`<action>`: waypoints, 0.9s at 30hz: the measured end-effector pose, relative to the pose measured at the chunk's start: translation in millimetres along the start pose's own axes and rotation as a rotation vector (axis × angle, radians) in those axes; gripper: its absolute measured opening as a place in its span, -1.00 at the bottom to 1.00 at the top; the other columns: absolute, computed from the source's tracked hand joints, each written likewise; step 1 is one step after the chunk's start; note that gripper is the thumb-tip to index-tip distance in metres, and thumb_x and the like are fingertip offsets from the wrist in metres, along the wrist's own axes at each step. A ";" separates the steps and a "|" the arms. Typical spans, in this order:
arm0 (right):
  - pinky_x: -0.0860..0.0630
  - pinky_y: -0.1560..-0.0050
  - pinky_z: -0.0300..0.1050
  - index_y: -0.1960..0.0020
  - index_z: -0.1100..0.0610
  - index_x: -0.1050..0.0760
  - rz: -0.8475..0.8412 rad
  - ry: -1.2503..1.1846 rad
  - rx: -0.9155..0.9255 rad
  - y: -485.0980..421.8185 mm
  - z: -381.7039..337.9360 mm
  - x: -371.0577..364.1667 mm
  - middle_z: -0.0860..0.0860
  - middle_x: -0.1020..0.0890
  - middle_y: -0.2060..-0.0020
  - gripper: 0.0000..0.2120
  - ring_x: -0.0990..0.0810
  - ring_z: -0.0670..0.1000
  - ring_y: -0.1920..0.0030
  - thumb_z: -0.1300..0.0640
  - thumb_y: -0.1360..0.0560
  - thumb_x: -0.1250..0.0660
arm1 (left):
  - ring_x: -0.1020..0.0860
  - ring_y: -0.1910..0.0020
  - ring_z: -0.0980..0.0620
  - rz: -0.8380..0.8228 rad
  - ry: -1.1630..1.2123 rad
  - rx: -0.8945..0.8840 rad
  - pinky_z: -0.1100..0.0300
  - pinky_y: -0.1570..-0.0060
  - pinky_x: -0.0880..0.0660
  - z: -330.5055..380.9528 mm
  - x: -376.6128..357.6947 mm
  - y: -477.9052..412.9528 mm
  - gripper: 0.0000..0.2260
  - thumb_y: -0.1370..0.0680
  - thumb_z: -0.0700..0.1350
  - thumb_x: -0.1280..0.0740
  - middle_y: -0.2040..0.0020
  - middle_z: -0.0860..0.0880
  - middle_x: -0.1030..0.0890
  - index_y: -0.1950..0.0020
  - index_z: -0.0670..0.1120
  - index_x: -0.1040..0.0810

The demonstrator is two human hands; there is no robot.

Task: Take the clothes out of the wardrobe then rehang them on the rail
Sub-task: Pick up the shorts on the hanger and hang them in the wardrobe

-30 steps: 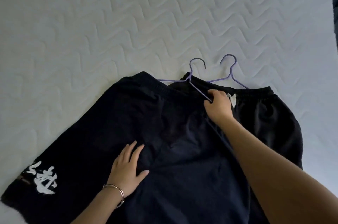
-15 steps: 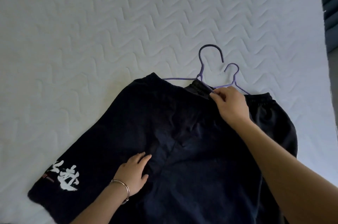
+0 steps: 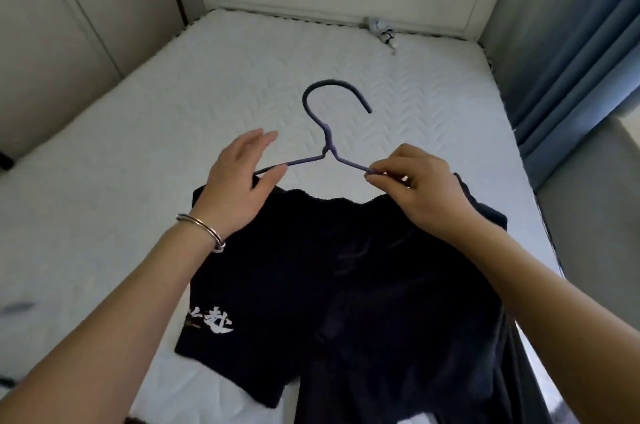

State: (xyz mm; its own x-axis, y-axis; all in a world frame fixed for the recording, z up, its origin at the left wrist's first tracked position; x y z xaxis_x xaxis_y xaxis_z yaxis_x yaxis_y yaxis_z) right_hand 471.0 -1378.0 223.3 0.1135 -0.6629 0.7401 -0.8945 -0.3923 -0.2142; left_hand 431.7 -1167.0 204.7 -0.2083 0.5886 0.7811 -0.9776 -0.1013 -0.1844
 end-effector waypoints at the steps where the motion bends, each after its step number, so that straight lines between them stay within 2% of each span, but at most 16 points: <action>1: -0.48 0.07 -0.02 0.03 0.08 -0.66 0.001 -0.018 0.046 0.0 -18.9 12.8 -0.16 -0.47 0.26 -0.86 -0.50 -0.08 0.22 0.10 -0.49 -0.34 | -0.42 -0.29 0.09 -0.065 0.008 -0.029 0.32 -0.28 -0.25 14.7 15.3 2.8 -0.64 -0.57 -0.05 -0.21 -0.32 -0.02 -0.47 -0.36 -0.05 -0.38; 3: -0.47 0.07 -0.07 0.02 0.09 -0.66 0.005 -0.035 0.125 1.5 -52.9 37.3 -0.18 -0.48 0.25 -0.85 -0.49 -0.16 0.23 0.10 -0.47 -0.36 | -0.54 0.13 0.32 -0.156 0.060 -0.048 0.55 0.08 -0.38 45.0 45.6 14.9 -0.78 -0.57 -0.03 -0.21 0.05 0.10 -0.62 -0.17 -0.02 -0.53; 5: -0.46 0.05 -0.14 0.02 0.10 -0.66 0.040 -0.041 0.190 2.3 -80.9 60.7 -0.20 -0.49 0.24 -0.85 -0.48 -0.19 0.21 0.10 -0.46 -0.37 | -0.46 0.46 0.26 -0.130 0.102 -0.035 0.51 0.38 -0.37 70.8 78.1 25.9 -0.86 -0.56 -0.04 -0.23 0.35 0.13 -0.54 0.08 0.01 -0.57; 7: -0.41 -0.01 -0.22 0.00 0.10 -0.65 0.136 -0.013 0.246 5.1 -105.8 82.6 -0.16 -0.49 0.23 -0.84 -0.46 -0.18 0.15 0.11 -0.47 -0.37 | -0.35 0.56 0.21 -0.059 0.151 0.005 0.45 0.51 -0.28 91.4 109.8 37.6 -0.84 -0.54 -0.05 -0.26 0.48 0.12 -0.48 0.20 0.04 -0.58; 10: -0.33 -0.12 -0.19 -0.07 0.11 -0.61 0.381 0.019 0.312 20.0 -143.8 112.7 -0.02 -0.52 0.08 -0.81 -0.43 -0.03 -0.03 0.13 -0.47 -0.36 | -0.32 0.57 0.22 0.055 0.228 0.098 0.49 0.59 -0.21 112.5 149.0 55.9 -0.82 -0.53 -0.07 -0.27 0.46 0.11 -0.47 0.26 0.04 -0.58; 12: -0.39 -0.05 -0.26 -0.02 0.12 -0.60 0.412 -0.096 0.339 32.3 -174.7 118.7 -0.04 -0.54 0.13 -0.84 -0.47 -0.06 0.05 0.13 -0.47 -0.34 | -0.28 0.51 0.18 0.120 0.288 0.176 0.46 0.61 -0.19 120.0 173.1 71.5 -0.79 -0.55 -0.10 -0.24 0.40 0.08 -0.46 0.27 0.02 -0.55; 14: -0.42 0.08 -0.36 0.04 0.08 -0.59 0.220 -0.270 0.300 34.8 -209.0 103.6 -0.12 -0.56 0.23 -0.85 -0.52 -0.13 0.16 0.06 -0.51 -0.28 | -0.23 0.51 0.14 0.153 0.391 0.243 0.44 0.63 -0.16 124.4 193.1 87.7 -0.77 -0.58 -0.15 -0.18 0.37 0.04 -0.44 0.24 -0.04 -0.52; 15: -0.44 0.04 -0.34 0.07 0.06 -0.57 0.079 -0.367 0.258 33.4 -226.8 90.0 -0.11 -0.58 0.23 -0.81 -0.55 -0.12 0.14 0.01 -0.54 -0.23 | -0.22 0.52 0.16 0.155 0.440 0.266 0.43 0.64 -0.14 127.0 200.1 95.0 -0.75 -0.60 -0.18 -0.13 0.36 0.03 -0.43 0.22 -0.06 -0.50; 17: -0.45 -0.09 -0.17 0.19 0.06 -0.51 -0.158 -0.575 0.162 27.3 -261.0 64.4 -0.02 -0.61 0.20 -0.72 -0.58 -0.04 0.07 -0.07 -0.56 -0.16 | -0.21 0.52 0.16 0.145 0.477 0.297 0.41 0.65 -0.13 133.2 207.6 108.7 -0.72 -0.61 -0.26 -0.04 0.36 0.02 -0.40 0.23 -0.09 -0.44; 19: -0.46 -0.04 -0.09 0.24 0.12 -0.48 -0.282 -0.706 0.108 23.0 -294.0 47.9 0.06 -0.59 0.28 -0.69 -0.57 0.02 0.20 -0.04 -0.56 -0.17 | -0.20 0.48 0.13 0.163 0.477 0.308 0.41 0.65 -0.14 136.8 215.2 122.7 -0.70 -0.59 -0.31 -0.01 0.37 0.01 -0.37 0.26 -0.09 -0.38; 21: -0.48 0.11 -0.11 0.23 0.20 -0.46 -0.355 -0.722 0.103 19.8 -320.2 34.5 0.11 -0.54 0.35 -0.75 -0.50 0.02 0.37 0.08 -0.56 -0.23 | -0.25 0.46 0.12 0.189 0.520 0.306 0.43 0.64 -0.20 134.0 225.1 137.6 -0.69 -0.59 -0.32 -0.01 0.36 0.00 -0.35 0.28 -0.08 -0.36; 23: -0.52 0.26 -0.20 0.22 0.22 -0.46 -0.448 -0.713 0.110 23.0 -342.4 18.6 0.11 -0.51 0.38 -0.82 -0.49 0.00 0.43 0.21 -0.55 -0.25 | -0.40 0.41 0.12 0.188 0.523 0.311 0.42 0.51 -0.38 123.7 239.4 158.7 -0.72 -0.62 -0.23 -0.04 0.33 -0.01 -0.45 0.25 -0.08 -0.39; 25: -0.56 0.36 -0.29 0.15 0.23 -0.48 -0.591 -0.693 0.106 30.4 -363.1 -2.7 0.09 -0.52 0.36 -0.88 -0.55 -0.03 0.41 0.28 -0.55 -0.23 | -0.52 0.33 0.10 0.186 0.462 0.346 0.30 0.29 -0.49 102.0 259.8 184.1 -0.73 -0.62 -0.09 -0.09 0.29 -0.01 -0.55 0.21 -0.07 -0.46; 27: -0.61 0.20 -0.21 0.07 0.23 -0.47 -0.752 -0.661 0.061 37.9 -380.6 -29.4 0.09 -0.53 0.33 -0.90 -0.59 -0.02 0.30 0.28 -0.56 -0.19 | -0.59 0.26 0.06 0.216 0.219 0.389 0.16 0.10 -0.52 65.4 285.5 208.1 -0.74 -0.59 -0.03 -0.16 0.27 0.00 -0.62 0.22 -0.07 -0.53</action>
State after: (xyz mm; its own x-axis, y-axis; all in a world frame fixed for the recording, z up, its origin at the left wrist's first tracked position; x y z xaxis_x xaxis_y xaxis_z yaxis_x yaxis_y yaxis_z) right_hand 269.2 -1130.7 436.1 0.8746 -0.4427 0.1976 -0.4695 -0.8751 0.1175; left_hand 166.8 -1072.5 428.2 -0.4375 0.6713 0.5984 -0.8597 -0.5073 -0.0595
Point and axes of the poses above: each hand's wrist, its own y-axis away from the middle knuckle, its own x-axis out of the back of the hand, z = x × y, the point moved 7 cm from there along -y, towards the middle knuckle
